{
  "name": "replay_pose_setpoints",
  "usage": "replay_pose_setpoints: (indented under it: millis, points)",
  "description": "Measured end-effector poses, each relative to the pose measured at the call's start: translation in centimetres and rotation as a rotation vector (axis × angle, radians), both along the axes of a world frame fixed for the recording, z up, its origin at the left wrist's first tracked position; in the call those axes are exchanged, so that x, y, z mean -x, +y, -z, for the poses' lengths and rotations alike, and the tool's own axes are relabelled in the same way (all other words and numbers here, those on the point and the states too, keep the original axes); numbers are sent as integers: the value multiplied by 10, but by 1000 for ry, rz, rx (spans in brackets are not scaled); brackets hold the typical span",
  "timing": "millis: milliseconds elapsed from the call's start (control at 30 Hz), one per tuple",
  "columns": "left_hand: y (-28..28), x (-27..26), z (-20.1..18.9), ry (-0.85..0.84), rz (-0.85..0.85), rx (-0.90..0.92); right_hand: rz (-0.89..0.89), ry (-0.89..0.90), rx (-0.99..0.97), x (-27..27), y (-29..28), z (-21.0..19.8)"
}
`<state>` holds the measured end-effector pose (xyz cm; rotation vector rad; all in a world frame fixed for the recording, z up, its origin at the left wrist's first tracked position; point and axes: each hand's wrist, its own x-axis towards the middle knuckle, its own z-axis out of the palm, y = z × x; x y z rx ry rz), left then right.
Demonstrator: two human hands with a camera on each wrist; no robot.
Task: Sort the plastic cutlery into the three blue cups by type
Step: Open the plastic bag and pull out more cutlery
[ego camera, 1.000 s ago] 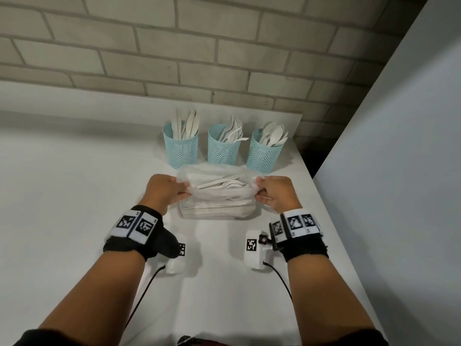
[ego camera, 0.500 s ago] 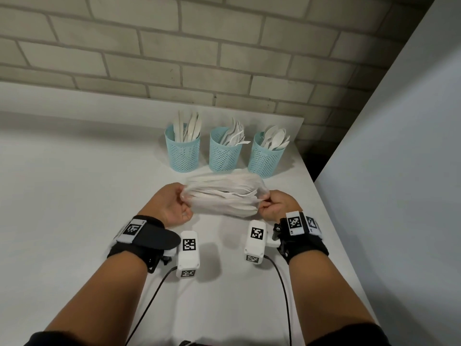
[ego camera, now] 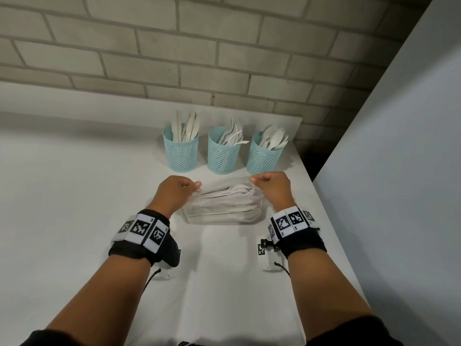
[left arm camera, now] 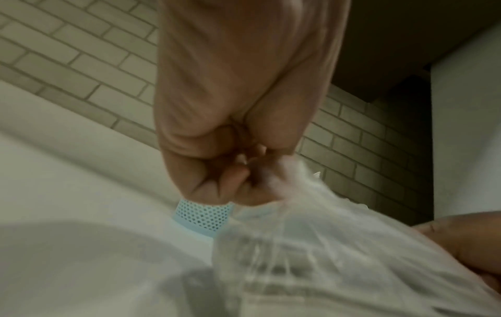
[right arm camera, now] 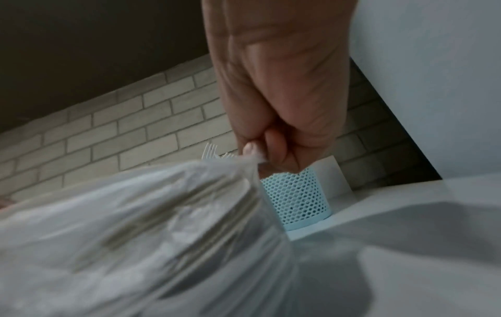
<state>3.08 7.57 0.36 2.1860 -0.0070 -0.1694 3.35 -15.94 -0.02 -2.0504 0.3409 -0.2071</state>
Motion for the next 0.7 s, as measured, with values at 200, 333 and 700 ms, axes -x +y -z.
replay_pose_setpoints:
  millis: [200, 333, 700]
  points:
    - [-2, -8, 13, 132, -181, 285, 55, 139, 109, -6, 7, -1]
    - [-11, -6, 16, 382, -314, 623, 125, 366, -306, -15, 11, 4]
    - [9, -1, 5, 539, -82, 469, 169, 399, -1219, 5, 0, -10]
